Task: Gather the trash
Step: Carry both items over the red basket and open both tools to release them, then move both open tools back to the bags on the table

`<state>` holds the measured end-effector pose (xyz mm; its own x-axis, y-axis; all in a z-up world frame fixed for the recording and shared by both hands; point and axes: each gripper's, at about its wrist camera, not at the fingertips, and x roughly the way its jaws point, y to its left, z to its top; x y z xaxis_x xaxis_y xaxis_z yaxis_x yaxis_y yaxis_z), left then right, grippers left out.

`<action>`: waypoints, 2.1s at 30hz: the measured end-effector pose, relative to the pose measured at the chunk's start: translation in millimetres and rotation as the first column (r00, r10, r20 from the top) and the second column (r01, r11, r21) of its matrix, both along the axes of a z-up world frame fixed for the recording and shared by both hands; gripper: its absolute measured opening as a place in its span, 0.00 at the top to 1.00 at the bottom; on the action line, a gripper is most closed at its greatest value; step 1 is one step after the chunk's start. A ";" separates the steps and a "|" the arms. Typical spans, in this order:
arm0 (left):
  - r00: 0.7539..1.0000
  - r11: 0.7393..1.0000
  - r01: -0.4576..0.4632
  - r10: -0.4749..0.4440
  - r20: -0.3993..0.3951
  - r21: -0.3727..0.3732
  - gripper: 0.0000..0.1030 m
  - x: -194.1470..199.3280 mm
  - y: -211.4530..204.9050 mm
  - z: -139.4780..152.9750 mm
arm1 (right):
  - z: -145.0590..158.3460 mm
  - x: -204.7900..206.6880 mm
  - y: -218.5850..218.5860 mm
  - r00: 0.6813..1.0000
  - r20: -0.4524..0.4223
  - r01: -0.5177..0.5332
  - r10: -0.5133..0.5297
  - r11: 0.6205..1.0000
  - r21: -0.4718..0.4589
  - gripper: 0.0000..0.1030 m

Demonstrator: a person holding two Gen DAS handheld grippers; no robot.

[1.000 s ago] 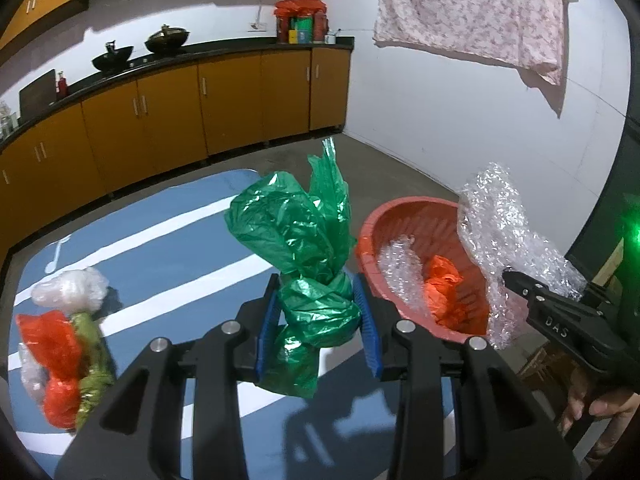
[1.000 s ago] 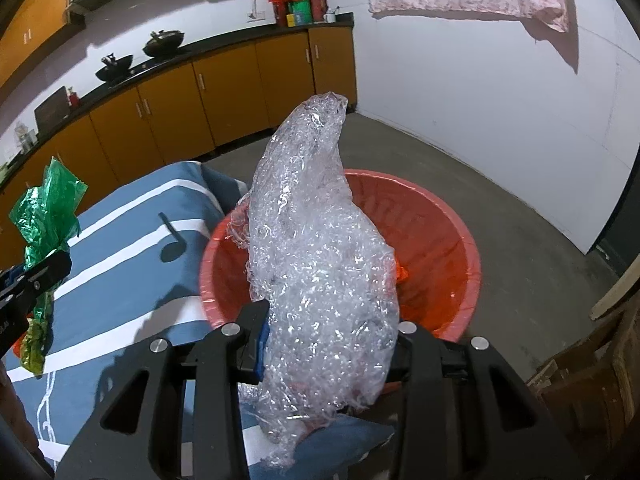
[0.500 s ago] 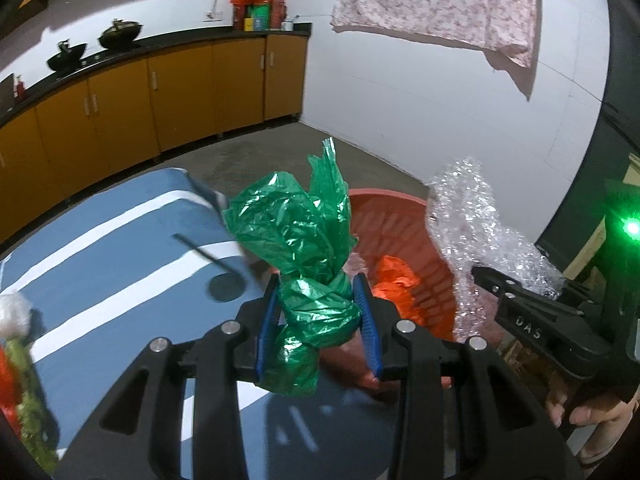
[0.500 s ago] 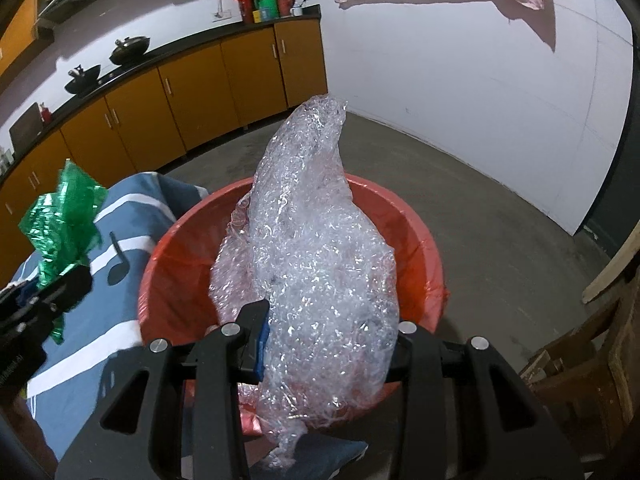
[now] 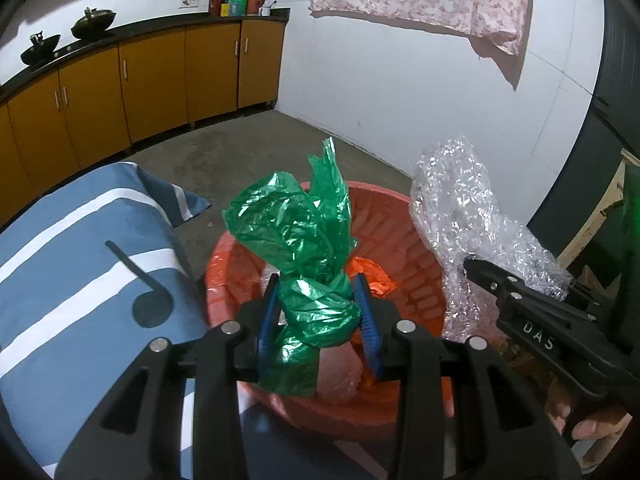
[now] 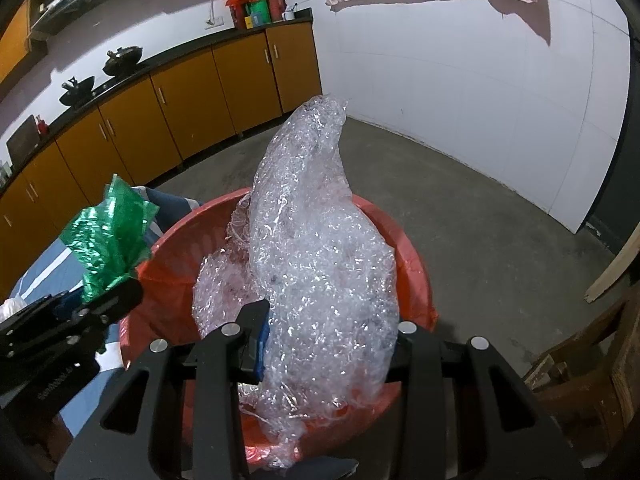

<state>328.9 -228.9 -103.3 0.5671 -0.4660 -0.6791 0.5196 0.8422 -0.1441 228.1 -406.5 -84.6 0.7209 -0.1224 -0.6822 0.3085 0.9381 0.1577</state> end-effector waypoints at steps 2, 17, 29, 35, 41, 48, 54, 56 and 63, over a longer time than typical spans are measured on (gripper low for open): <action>1.000 1.000 0.007 -0.007 -0.001 0.000 0.65 2.7 -2.9 -0.3 | 0.4 -1.1 -0.3 1.000 0.006 -0.003 0.003 1.000 0.001 0.64; 1.000 1.000 0.000 0.000 -0.010 -0.008 0.48 7.2 2.0 -5.6 | -2.6 -14.3 -10.5 0.999 0.037 -0.010 0.009 1.000 0.027 0.50; 0.994 0.994 -0.110 0.110 0.027 -0.001 0.39 -7.2 46.5 10.5 | 8.3 -19.4 2.4 0.999 0.043 -0.020 0.020 1.000 0.007 0.44; 0.977 0.980 -0.197 0.195 0.082 0.010 0.31 -38.4 97.6 28.4 | 19.0 -28.8 32.5 0.996 0.073 -0.056 0.058 0.998 -0.032 0.26; 0.937 0.946 -0.323 0.320 0.143 0.000 0.26 -76.3 167.8 51.6 | 29.7 -31.4 85.9 0.980 0.090 -0.175 0.178 0.984 -0.040 0.23; 0.828 0.851 -0.525 0.507 0.237 0.012 0.22 -129.4 272.0 70.8 | 37.1 -29.9 176.5 0.925 0.101 -0.364 0.367 0.930 -0.048 0.23; 0.710 0.722 -0.690 0.662 0.239 0.049 0.21 -157.3 359.5 61.7 | 37.3 -25.7 255.6 0.860 0.092 -0.500 0.502 0.865 -0.041 0.28; 0.681 0.688 -0.724 0.700 0.216 0.049 0.21 -161.5 383.2 55.5 | 35.8 -23.9 279.1 0.840 0.082 -0.535 0.536 0.844 -0.036 0.31; 0.620 0.621 -0.784 0.780 0.085 0.020 0.22 -153.6 435.8 34.0 | 21.4 -13.2 350.3 0.786 0.025 -0.619 0.618 0.786 0.001 0.39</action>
